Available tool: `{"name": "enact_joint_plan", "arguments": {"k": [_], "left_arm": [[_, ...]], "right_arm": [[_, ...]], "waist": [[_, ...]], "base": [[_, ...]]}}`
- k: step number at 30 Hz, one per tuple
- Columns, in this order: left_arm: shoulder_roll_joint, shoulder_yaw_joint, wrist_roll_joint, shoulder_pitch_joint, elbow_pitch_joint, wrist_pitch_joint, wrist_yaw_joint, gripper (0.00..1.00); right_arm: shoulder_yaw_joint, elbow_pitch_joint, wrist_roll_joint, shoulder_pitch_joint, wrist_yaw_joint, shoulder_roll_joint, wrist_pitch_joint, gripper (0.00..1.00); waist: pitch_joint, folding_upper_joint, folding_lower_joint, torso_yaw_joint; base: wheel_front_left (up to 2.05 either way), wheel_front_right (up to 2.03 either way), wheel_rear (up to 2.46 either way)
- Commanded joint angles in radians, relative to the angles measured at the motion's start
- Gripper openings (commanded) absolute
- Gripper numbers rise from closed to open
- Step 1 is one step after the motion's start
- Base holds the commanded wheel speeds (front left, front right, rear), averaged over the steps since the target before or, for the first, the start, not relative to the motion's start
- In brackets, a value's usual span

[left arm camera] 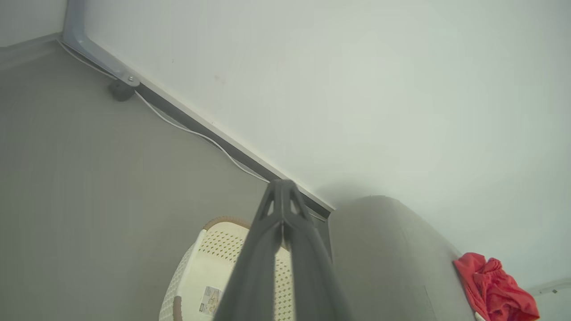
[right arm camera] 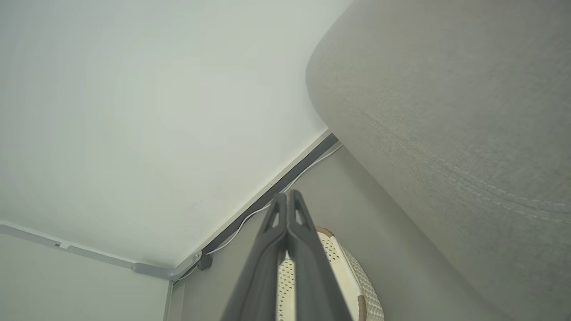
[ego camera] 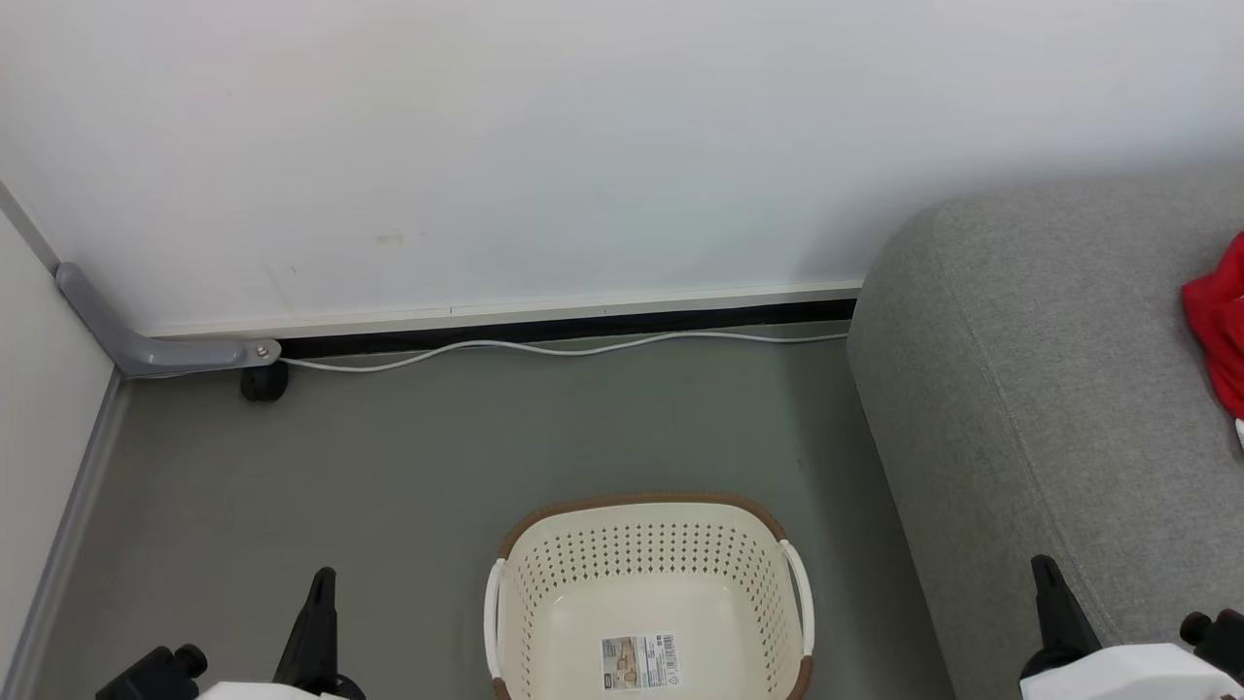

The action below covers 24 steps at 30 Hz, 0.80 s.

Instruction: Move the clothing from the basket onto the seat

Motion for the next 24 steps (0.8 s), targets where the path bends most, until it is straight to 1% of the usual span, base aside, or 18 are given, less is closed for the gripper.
{"name": "enact_joint_plan", "arguments": {"k": [1, 24], "left_arm": [[0.013, 0.022, -0.031, -0.056, -0.030, 0.004, -0.004, 0.00], [0.016, 0.044, -0.282, -0.092, -0.041, 0.068, -0.005, 0.00]], "right_arm": [[0.001, -0.032, 0.030, -0.043, 0.001, -0.011, 0.010, 0.00], [-0.026, -0.065, 0.283, -0.061, 0.001, -0.011, 0.073, 0.00]], "waist": [[0.000, -0.0001, -0.0001, 0.000], [-0.001, -0.0001, -0.0001, -0.003]], "base": [[0.00, 0.00, 0.00], [0.00, 0.00, 0.00]]}}
